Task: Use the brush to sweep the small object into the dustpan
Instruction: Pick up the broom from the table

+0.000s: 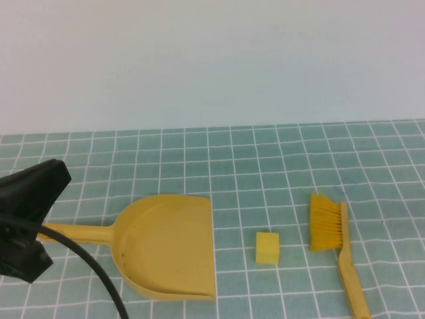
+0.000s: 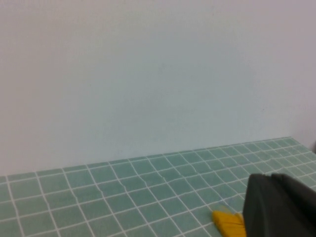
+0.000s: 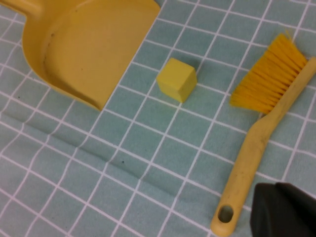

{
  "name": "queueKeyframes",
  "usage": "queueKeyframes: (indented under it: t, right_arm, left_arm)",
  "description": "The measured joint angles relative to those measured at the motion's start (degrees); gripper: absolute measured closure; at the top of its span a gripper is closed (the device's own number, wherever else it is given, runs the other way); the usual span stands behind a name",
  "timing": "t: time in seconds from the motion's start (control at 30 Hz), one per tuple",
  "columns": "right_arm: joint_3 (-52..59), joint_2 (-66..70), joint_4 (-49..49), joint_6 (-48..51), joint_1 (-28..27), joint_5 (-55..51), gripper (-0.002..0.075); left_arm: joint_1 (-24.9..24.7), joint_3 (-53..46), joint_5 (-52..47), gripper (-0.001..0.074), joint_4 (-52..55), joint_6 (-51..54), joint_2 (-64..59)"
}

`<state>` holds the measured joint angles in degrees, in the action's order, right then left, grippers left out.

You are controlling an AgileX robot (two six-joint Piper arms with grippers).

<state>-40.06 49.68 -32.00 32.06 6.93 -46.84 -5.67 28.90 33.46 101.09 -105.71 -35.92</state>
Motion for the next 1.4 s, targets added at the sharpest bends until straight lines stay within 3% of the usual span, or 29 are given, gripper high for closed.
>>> queueKeyframes:
  t: [0.1, 0.17, 0.27, 0.3, 0.33, 0.37, 0.43, 0.47, 0.67, 0.87, 1.17, 1.4]
  right_arm:
    - [0.0, 0.0, 0.0, 0.0, 0.0, 0.0, 0.0728]
    - [0.0, 0.0, 0.0, 0.0, 0.0, 0.0, 0.0728]
    - [0.0, 0.0, -0.1, 0.0, 0.0, 0.0, 0.0728]
    - [0.0, 0.0, -0.1, 0.0, 0.0, 0.0, 0.0728]
    - [0.0, 0.0, -0.1, 0.0, 0.0, 0.0, 0.0728]
    - [0.0, 0.0, -0.1, 0.0, 0.0, 0.0, 0.0728]
    - [0.0, 0.0, -0.1, 0.0, 0.0, 0.0, 0.0728]
    - [0.0, 0.0, -0.1, 0.1, 0.0, 0.0, 0.0728]
    - [0.0, 0.0, -0.4, 0.1, 0.0, 0.0, 0.0728]
    - [0.0, 0.0, -0.5, 0.2, 0.0, 0.0, 0.0728]
    - [0.0, 0.0, -0.6, 0.2, 0.0, 0.0, 0.0728]
    - [0.0, 0.0, -0.7, 0.2, 0.0, 0.0, 0.0728]
  left_arm:
    - [0.0, -0.5, -0.7, 0.0736, -1.8, 1.4, 0.0]
    - [0.0, -1.6, -1.6, 0.0735, -9.9, 7.2, -0.2]
    - [0.0, -4.3, -5.5, 0.0736, -32.7, 25.8, -1.4]
    - [-0.2, -4.8, -10.6, 0.0735, -40.9, 41.7, -1.8]
    - [-0.8, -4.8, -10.5, 0.0736, -48.0, 40.0, -2.4]
    - [-1.7, -4.8, -13.7, 0.0736, -52.6, 45.8, -2.7]
    - [-4.7, -4.1, -25.6, 0.0735, -60.1, 62.5, -3.2]
    - [-6.7, -3.4, -26.2, 0.0736, -62.1, 61.5, -3.4]
    - [-20.5, -1.8, -50.3, 0.0736, -72.6, 82.4, -3.4]
    - [-28.7, -1.8, -63.4, 0.0736, -73.6, 84.1, -3.4]
    - [-29.6, 3.3, -63.0, 0.0736, -77.1, 87.2, -4.2]
    - [-29.6, 12.5, -67.0, 0.0736, -76.8, 91.5, -16.5]
